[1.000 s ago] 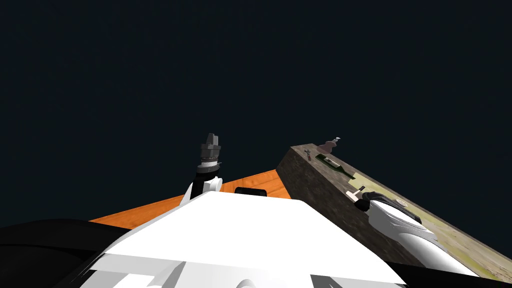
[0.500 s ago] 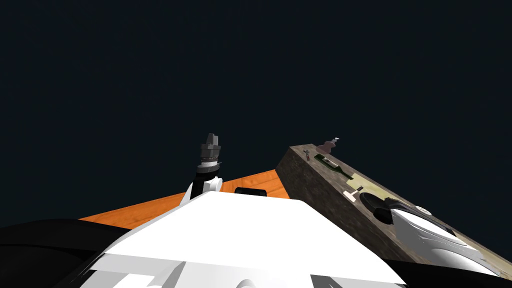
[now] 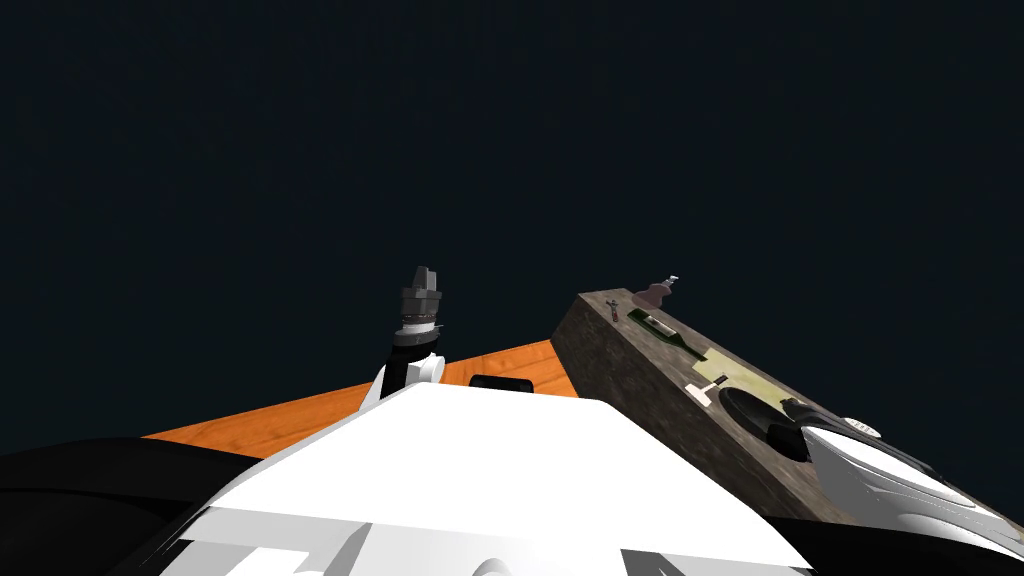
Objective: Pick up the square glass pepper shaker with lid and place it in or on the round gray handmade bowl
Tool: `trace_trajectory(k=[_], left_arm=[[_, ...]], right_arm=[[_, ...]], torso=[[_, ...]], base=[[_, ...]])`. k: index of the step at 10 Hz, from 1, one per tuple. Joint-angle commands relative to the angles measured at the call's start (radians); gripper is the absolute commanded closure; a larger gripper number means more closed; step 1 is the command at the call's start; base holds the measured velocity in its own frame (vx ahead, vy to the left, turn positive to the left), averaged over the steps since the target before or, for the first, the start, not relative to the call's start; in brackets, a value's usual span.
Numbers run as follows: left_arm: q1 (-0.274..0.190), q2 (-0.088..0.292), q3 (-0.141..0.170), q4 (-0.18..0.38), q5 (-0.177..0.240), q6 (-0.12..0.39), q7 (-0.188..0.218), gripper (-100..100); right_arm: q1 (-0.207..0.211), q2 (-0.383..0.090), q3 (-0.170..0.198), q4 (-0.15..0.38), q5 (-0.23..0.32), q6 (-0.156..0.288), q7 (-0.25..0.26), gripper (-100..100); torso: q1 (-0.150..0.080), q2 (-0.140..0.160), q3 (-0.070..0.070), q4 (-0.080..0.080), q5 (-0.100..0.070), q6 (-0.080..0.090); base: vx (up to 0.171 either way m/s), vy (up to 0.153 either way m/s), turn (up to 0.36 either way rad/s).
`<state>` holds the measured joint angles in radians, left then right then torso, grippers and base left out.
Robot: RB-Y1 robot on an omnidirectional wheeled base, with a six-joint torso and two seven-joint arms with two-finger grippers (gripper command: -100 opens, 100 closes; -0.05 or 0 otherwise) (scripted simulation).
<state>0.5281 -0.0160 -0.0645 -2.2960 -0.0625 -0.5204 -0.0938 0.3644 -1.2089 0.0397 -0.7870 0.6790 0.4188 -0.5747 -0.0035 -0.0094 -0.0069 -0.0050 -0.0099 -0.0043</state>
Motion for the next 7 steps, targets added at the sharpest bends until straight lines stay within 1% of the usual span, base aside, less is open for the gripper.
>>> trace_trajectory(k=[1,3,4,5,6,7], left_arm=[[0.000,0.000,0.000,0.000,0.000,0.000,0.000,0],[0.000,0.000,0.000,0.000,0.000,0.000,0.000,0],[0.000,0.000,0.000,0.000,0.000,0.000,0.000,0],[0.000,0.000,0.000,0.000,0.000,0.000,0.000,0],[0.000,0.000,0.000,0.000,0.000,0.000,0.000,0],[0.000,0.000,0.000,0.000,0.000,0.000,0.000,0]], right_arm=[[0.000,0.000,0.000,0.000,0.000,0.000,0.000,-100],[0.000,0.000,0.000,0.000,0.000,0.000,0.000,-100],[0.000,0.000,0.000,0.000,0.000,0.000,0.000,0],[-0.030,0.005,-0.050,0.024,0.013,-0.050,0.050,-100],[-0.030,0.005,-0.050,0.024,0.013,-0.054,0.058,-100],[-0.060,0.010,-0.093,0.048,0.025,-0.090,0.100,-100]], torso=[[0.000,0.000,0.000,0.000,0.000,0.000],[0.000,0.000,0.000,0.000,0.000,0.000],[0.000,0.000,0.000,0.000,0.000,0.000],[0.000,0.000,0.000,0.000,0.000,0.000],[0.001,-0.002,-0.001,0.000,0.000,0.001],[0.002,-0.004,-0.002,-0.001,0.001,0.000]], base=[[0.000,0.000,0.000],[0.000,0.000,0.000],[0.000,0.000,0.000],[0.054,0.011,-0.247],[0.076,0.027,-0.121],[0.112,0.029,-0.180]])
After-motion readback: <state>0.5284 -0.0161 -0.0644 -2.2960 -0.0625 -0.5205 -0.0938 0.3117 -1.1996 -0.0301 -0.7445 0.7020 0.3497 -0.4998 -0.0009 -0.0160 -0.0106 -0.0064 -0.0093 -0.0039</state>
